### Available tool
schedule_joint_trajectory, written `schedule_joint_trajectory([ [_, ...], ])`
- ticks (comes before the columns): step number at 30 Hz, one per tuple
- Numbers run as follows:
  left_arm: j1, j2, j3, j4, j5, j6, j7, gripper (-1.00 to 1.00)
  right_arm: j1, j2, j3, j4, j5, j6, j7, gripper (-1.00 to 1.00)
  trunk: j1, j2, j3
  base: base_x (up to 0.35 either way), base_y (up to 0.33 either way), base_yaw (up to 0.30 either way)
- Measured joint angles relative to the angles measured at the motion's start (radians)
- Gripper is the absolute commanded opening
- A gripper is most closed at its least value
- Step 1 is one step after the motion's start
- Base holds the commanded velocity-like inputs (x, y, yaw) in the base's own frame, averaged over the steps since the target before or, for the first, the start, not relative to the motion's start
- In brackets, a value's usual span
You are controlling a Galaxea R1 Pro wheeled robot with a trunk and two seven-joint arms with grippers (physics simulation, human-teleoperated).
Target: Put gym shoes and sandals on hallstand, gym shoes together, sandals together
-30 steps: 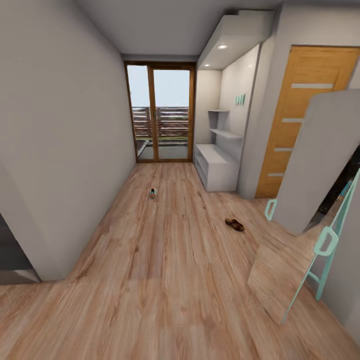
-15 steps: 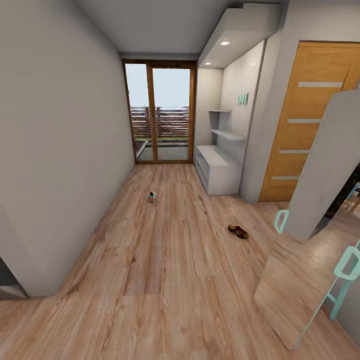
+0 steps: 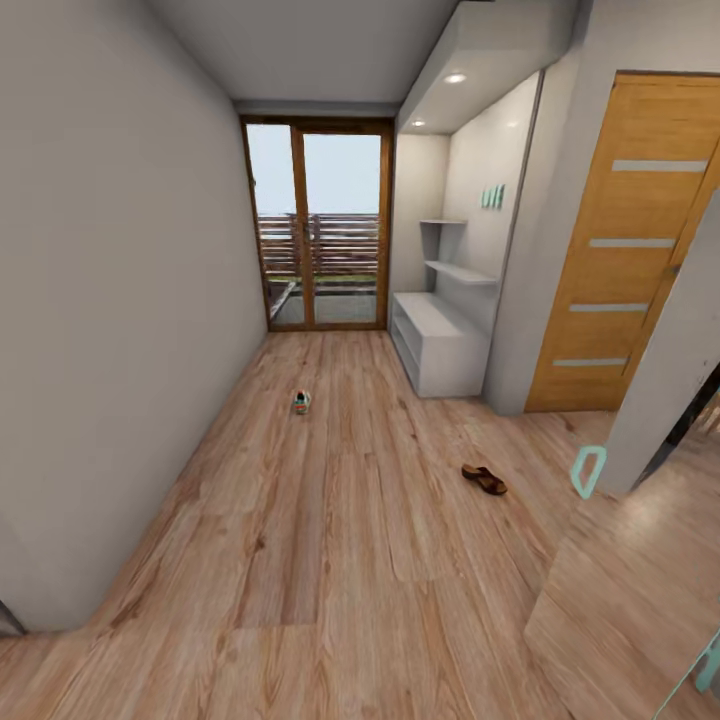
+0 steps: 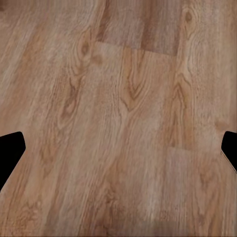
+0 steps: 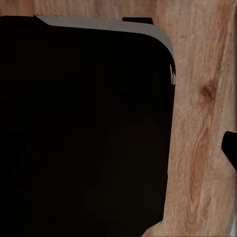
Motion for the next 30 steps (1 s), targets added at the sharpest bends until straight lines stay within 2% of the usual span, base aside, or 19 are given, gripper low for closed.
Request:
schedule_joint_trajectory([
  [30,0.000,0.000,0.000,0.000,0.000,0.000,0.000,1.00,0.000,0.000,0.000,0.000,0.000,0.000,0.000,1.00,0.000,0.000,0.000,0.344,0.000,0.000],
])
